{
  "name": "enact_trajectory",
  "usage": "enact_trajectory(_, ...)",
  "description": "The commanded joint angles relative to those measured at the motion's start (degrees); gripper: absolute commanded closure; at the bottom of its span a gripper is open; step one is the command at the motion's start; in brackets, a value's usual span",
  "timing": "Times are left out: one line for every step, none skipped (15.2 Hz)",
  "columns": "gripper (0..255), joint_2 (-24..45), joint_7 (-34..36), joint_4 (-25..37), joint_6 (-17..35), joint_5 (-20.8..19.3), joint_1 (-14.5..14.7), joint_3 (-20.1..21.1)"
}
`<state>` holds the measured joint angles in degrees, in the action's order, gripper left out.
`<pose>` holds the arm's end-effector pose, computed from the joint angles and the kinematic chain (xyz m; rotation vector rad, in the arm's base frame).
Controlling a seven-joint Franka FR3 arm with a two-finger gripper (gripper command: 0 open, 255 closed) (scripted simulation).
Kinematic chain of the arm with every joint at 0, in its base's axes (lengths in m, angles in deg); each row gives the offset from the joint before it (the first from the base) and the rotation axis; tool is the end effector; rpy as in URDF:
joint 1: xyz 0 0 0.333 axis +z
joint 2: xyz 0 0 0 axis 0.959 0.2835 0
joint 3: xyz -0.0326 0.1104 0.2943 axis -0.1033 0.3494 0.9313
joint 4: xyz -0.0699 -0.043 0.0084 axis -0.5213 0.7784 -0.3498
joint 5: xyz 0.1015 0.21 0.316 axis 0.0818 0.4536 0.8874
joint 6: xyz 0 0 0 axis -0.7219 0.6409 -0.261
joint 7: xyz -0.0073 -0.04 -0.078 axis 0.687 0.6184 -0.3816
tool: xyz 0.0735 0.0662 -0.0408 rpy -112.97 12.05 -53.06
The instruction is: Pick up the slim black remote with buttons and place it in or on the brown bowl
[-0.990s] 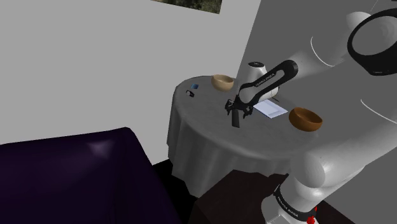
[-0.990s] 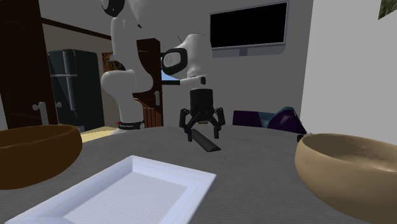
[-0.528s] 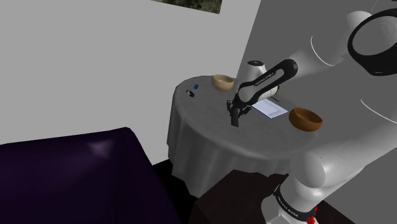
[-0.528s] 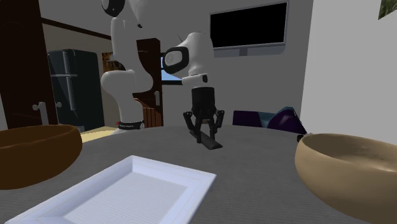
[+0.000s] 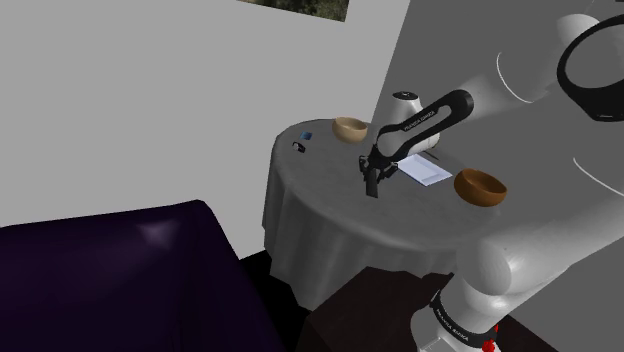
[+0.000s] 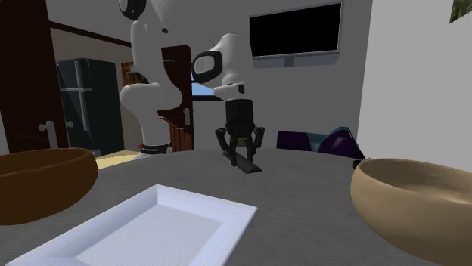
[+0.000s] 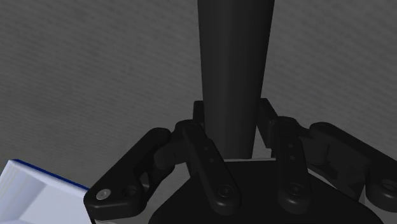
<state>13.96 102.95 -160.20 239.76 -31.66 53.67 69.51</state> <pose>0.4166 -0.1791 0.3224 2.6872 -1.3312 0.2837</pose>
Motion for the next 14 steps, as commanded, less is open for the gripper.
enact_trajectory(255, -1.1, -0.5, 0.5, -1.7, 0.6, 0.2, 0.0)
enact_trajectory(255, -1.8, -0.8, 0.8, -2.6, 0.9, 0.3, 0.0)
enact_trajectory(255, -2.4, -1.1, 1.0, -3.5, 1.1, 0.4, 0.0)
enact_trajectory(255, -3.0, -1.3, 1.3, -4.3, 1.4, 0.4, 0.0)
enact_trajectory(255, -3.6, -1.6, 1.6, -5.2, 1.6, 0.5, 0.0)
enact_trajectory(255, -4.2, -1.8, 1.9, -6.1, 1.8, 0.6, 0.0)
enact_trajectory(255, -4.8, -2.1, 2.2, -6.9, 2.1, 0.7, 0.0)
enact_trajectory(255, -5.3, -2.3, 2.5, -7.8, 2.3, 0.7, 0.0)
enact_trajectory(255, -5.8, -2.5, 2.8, -8.6, 2.4, 0.8, 0.0)
enact_trajectory(255, -6.4, -2.7, 3.2, -9.5, 2.6, 0.9, 0.0)
enact_trajectory(255, -6.9, -2.9, 3.5, -10.3, 2.8, 0.9, 0.0)
enact_trajectory(255, -7.3, -3.1, 3.9, -11.2, 3.0, 1.0, 0.1)
enact_trajectory(255, -7.8, -3.3, 4.3, -12.0, 3.1, 1.1, 0.1)
enact_trajectory(255, -8.3, -3.5, 4.7, -12.9, 3.3, 1.1, 0.1)
